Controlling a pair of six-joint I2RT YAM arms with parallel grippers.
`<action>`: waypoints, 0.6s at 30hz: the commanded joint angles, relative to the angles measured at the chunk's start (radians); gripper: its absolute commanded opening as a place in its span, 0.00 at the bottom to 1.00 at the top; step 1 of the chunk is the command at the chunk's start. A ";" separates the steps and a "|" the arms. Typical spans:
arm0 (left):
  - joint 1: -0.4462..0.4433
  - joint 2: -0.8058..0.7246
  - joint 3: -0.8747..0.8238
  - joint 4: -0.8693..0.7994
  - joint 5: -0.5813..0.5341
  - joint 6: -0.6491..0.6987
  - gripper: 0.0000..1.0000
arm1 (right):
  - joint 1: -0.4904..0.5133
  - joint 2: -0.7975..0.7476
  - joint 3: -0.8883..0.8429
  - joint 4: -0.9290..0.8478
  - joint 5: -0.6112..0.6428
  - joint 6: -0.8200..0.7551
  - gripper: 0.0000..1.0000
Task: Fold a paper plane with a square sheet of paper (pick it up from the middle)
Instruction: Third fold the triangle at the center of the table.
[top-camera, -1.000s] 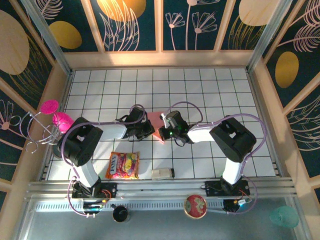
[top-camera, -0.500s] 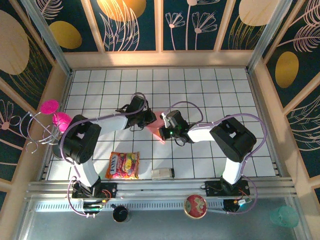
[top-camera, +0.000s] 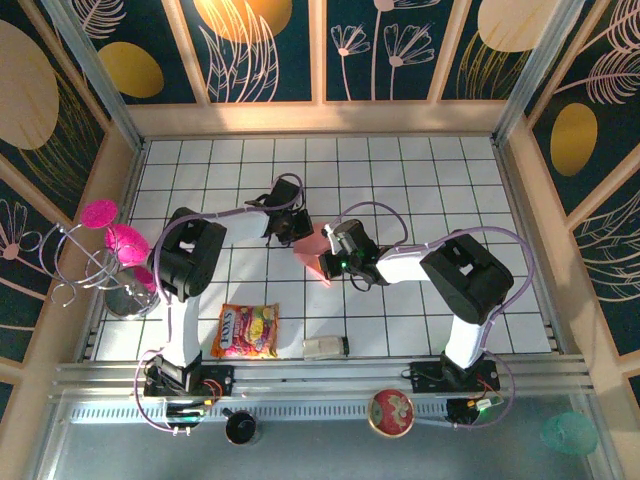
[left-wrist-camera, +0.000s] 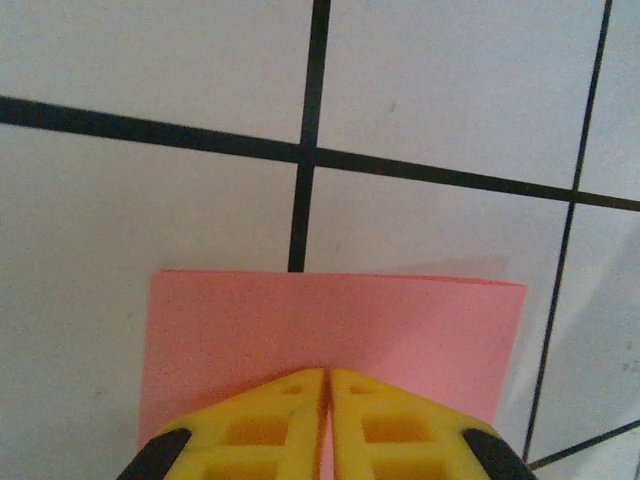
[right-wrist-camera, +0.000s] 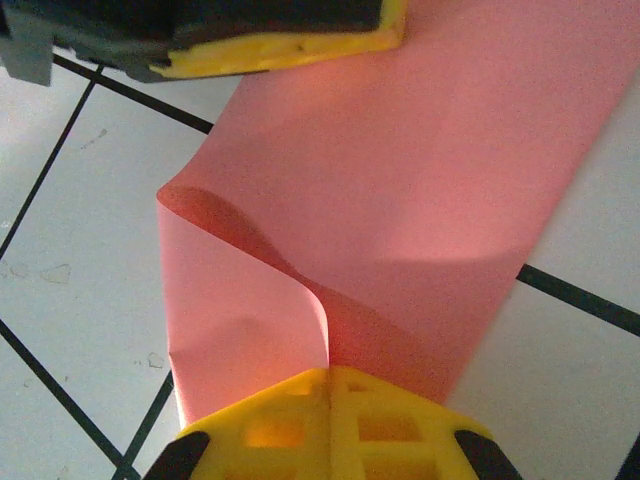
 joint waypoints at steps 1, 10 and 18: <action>-0.005 0.042 0.013 -0.083 -0.001 0.042 0.11 | -0.019 -0.026 0.003 -0.036 0.007 0.021 0.00; -0.005 0.059 0.008 -0.102 -0.006 0.059 0.10 | -0.029 -0.039 -0.008 -0.016 0.006 0.035 0.00; -0.005 0.068 0.013 -0.108 -0.006 0.068 0.09 | -0.031 -0.021 -0.001 -0.032 0.028 0.039 0.00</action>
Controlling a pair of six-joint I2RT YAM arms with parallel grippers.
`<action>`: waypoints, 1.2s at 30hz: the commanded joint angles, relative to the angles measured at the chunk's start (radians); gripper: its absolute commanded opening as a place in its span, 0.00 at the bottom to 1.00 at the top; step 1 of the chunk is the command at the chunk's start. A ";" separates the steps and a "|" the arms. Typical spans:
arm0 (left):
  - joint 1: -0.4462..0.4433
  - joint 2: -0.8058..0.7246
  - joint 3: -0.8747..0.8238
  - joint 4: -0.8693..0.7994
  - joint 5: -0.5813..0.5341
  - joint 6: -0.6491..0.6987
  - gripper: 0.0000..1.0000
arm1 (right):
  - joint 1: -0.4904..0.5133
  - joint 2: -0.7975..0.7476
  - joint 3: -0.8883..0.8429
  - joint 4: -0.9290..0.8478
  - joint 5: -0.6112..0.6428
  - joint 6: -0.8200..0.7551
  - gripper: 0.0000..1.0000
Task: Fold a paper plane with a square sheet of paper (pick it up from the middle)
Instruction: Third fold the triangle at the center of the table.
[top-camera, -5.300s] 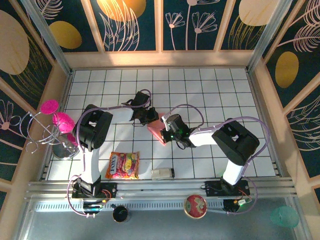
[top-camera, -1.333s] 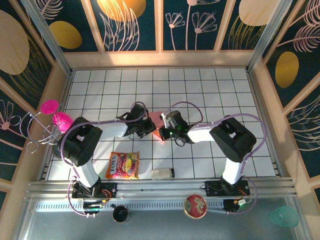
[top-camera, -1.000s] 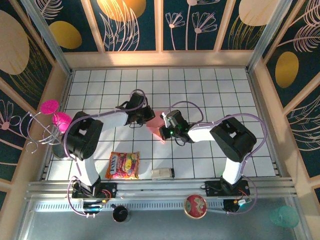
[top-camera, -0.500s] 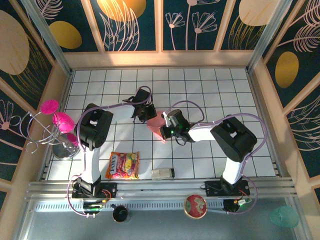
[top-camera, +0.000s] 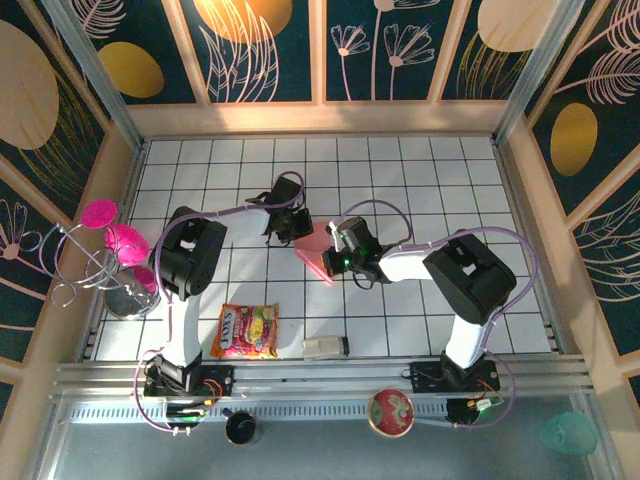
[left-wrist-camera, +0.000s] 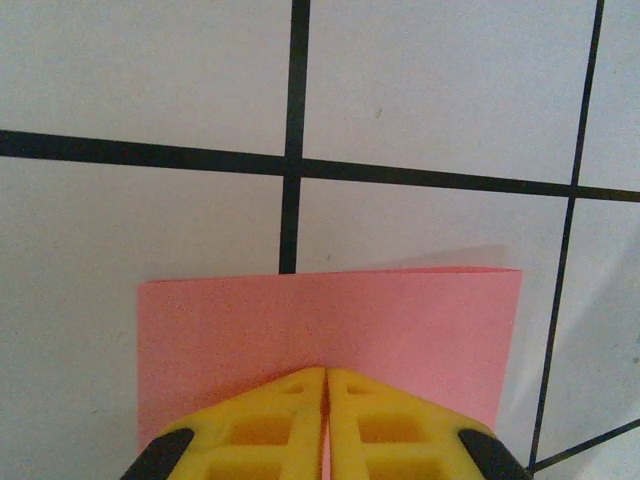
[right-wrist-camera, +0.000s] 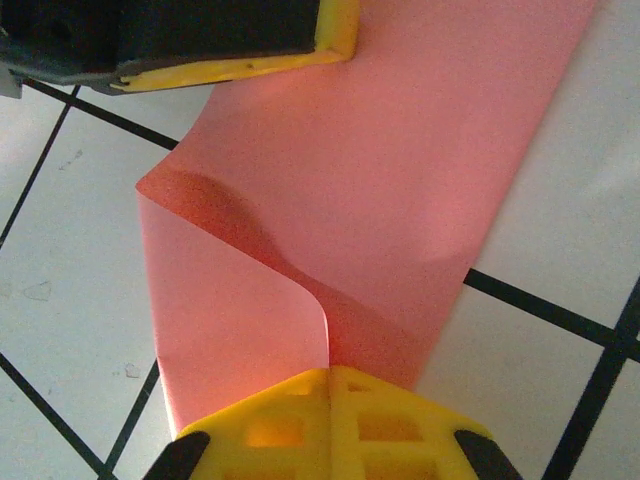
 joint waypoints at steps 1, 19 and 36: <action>-0.006 0.054 -0.007 -0.088 -0.003 0.024 0.09 | -0.009 -0.007 0.002 -0.023 0.022 0.019 0.00; -0.009 -0.216 -0.107 0.016 0.019 -0.082 0.17 | -0.009 0.034 0.002 -0.058 0.005 0.015 0.00; -0.095 -0.245 -0.331 0.154 0.090 -0.219 0.11 | -0.009 0.049 0.014 -0.065 -0.001 0.019 0.00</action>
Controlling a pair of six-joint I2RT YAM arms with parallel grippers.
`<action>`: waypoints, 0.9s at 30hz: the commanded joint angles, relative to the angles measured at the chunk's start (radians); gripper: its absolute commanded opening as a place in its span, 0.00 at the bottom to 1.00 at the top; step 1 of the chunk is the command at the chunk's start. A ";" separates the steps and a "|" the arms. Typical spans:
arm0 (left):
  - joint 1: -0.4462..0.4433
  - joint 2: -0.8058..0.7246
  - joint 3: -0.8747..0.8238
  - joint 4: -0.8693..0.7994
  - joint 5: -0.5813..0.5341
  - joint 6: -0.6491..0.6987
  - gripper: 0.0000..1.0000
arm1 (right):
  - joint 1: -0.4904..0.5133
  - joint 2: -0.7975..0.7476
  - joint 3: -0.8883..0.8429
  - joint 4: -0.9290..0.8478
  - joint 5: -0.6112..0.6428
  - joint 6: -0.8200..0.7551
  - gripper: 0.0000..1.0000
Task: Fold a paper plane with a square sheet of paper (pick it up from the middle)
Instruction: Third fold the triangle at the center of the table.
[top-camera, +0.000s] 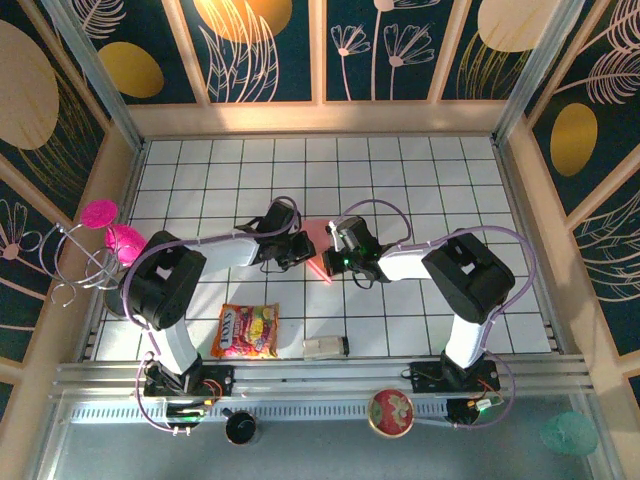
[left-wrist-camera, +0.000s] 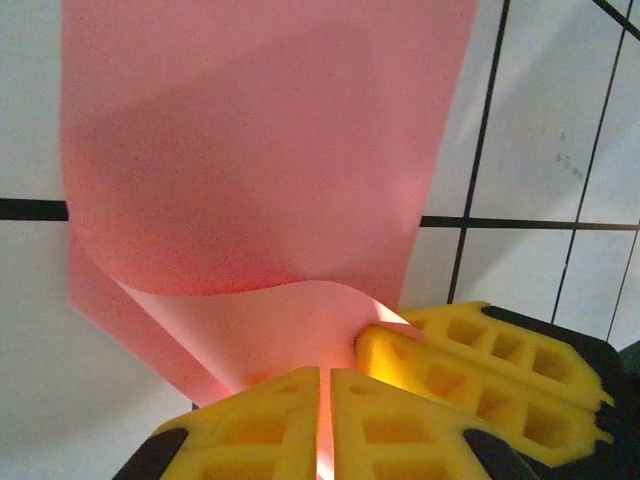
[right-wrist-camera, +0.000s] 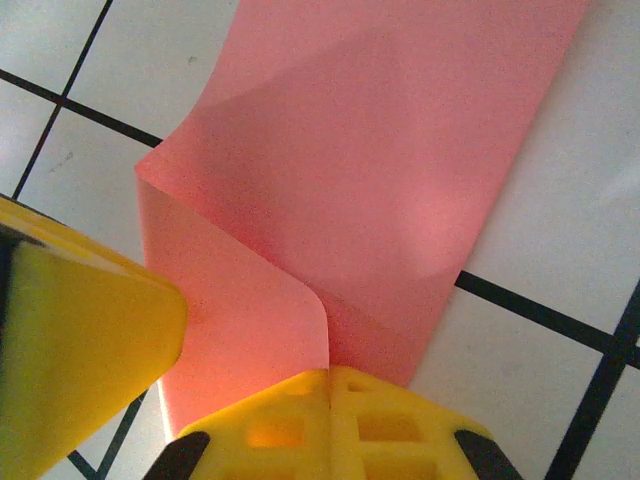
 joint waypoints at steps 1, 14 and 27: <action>-0.003 0.028 -0.003 0.029 0.011 -0.021 0.11 | -0.008 0.035 0.004 -0.059 -0.001 0.019 0.00; -0.002 0.061 -0.011 0.006 -0.024 -0.007 0.10 | -0.007 0.034 0.000 -0.060 0.001 0.023 0.00; -0.002 0.095 0.001 -0.046 -0.056 0.010 0.10 | -0.007 0.009 0.013 -0.077 -0.006 0.037 0.00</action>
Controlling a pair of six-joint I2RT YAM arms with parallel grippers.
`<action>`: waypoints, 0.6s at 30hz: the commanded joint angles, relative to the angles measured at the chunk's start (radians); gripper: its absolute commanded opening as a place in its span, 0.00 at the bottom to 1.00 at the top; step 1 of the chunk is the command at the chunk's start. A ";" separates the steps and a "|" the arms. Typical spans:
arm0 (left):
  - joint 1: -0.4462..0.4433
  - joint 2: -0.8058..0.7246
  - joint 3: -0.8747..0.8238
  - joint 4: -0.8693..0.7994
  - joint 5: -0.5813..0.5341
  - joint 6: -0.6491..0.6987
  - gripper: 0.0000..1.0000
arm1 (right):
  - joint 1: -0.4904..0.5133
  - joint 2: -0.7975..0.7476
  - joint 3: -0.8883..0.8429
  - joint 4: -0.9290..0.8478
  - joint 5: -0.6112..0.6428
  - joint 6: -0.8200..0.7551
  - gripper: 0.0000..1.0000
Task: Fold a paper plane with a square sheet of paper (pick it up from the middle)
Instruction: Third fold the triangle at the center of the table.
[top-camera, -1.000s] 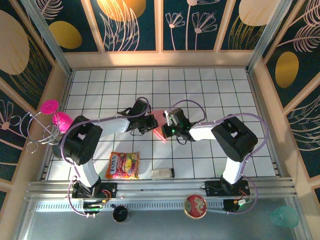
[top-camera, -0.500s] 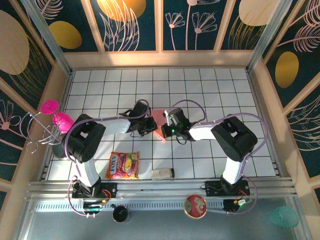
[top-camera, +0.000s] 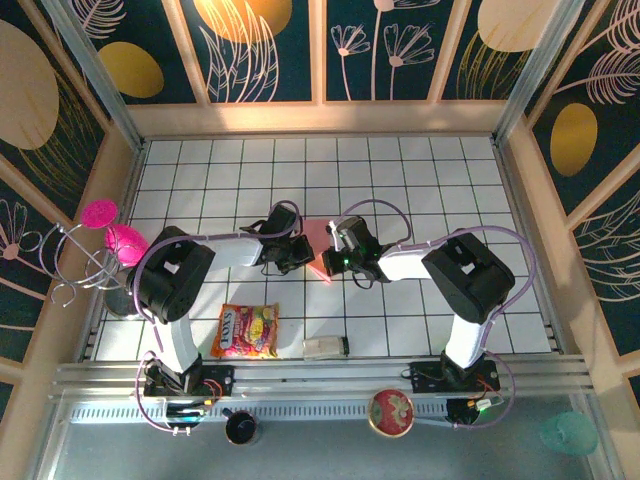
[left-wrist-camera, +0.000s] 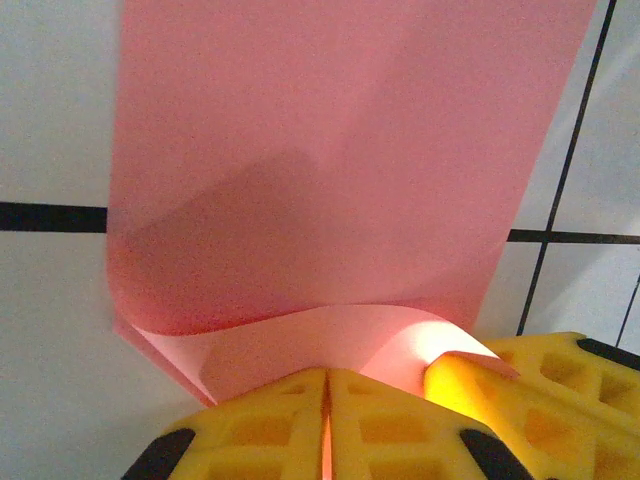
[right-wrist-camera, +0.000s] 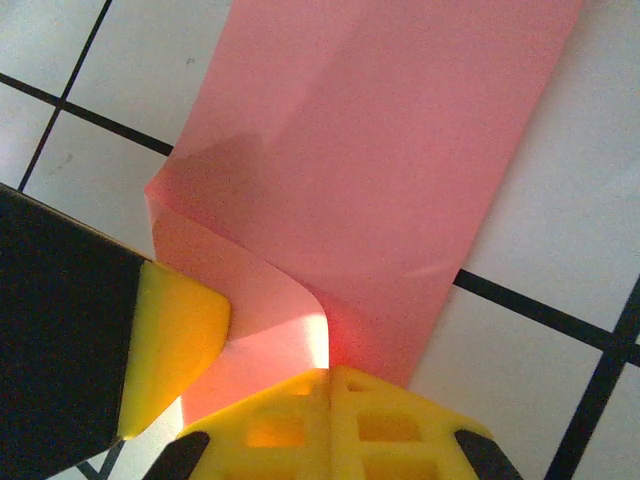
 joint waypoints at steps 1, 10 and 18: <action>-0.002 0.038 0.003 -0.056 -0.038 0.013 0.09 | -0.007 -0.002 0.015 -0.082 -0.004 0.028 0.01; -0.002 0.037 -0.003 -0.066 -0.045 0.018 0.09 | -0.078 -0.138 0.074 -0.230 -0.069 0.170 0.33; -0.003 0.036 -0.006 -0.058 -0.043 0.017 0.08 | -0.065 -0.146 0.072 -0.243 -0.258 0.145 0.09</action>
